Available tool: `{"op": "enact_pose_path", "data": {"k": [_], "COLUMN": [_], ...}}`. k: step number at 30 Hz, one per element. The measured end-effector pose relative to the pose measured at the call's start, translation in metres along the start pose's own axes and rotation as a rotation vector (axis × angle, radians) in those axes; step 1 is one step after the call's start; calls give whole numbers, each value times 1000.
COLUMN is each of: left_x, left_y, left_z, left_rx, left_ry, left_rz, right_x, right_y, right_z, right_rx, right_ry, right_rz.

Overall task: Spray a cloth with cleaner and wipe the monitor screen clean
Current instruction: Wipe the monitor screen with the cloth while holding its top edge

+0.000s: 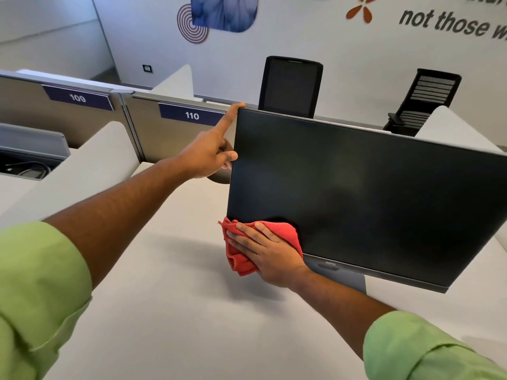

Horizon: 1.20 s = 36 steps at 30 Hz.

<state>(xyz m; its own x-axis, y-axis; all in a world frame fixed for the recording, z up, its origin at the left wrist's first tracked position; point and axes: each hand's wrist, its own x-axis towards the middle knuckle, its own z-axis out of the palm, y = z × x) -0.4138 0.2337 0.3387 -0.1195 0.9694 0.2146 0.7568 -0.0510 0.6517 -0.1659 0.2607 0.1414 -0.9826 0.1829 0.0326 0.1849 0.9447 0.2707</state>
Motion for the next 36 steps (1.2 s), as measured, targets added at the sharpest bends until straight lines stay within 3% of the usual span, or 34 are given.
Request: {"op": "enact_pose_path", "data": {"k": [28,33,36], "left_x": [-16,-18,-18], "left_y": [14,16,16], "left_z": [4,4,3], "left_rx": [-13,-6,3], "left_ry": [39,34,32], "left_rz": [-40,-37,-48], "right_x": [-177,-172,-144], "right_y": [21,8,-1], "right_z": [10,13,6], "right_rx": [-13,69,100], "right_ry": [-147,-101,-78], "right_rz": [403,477,405]}}
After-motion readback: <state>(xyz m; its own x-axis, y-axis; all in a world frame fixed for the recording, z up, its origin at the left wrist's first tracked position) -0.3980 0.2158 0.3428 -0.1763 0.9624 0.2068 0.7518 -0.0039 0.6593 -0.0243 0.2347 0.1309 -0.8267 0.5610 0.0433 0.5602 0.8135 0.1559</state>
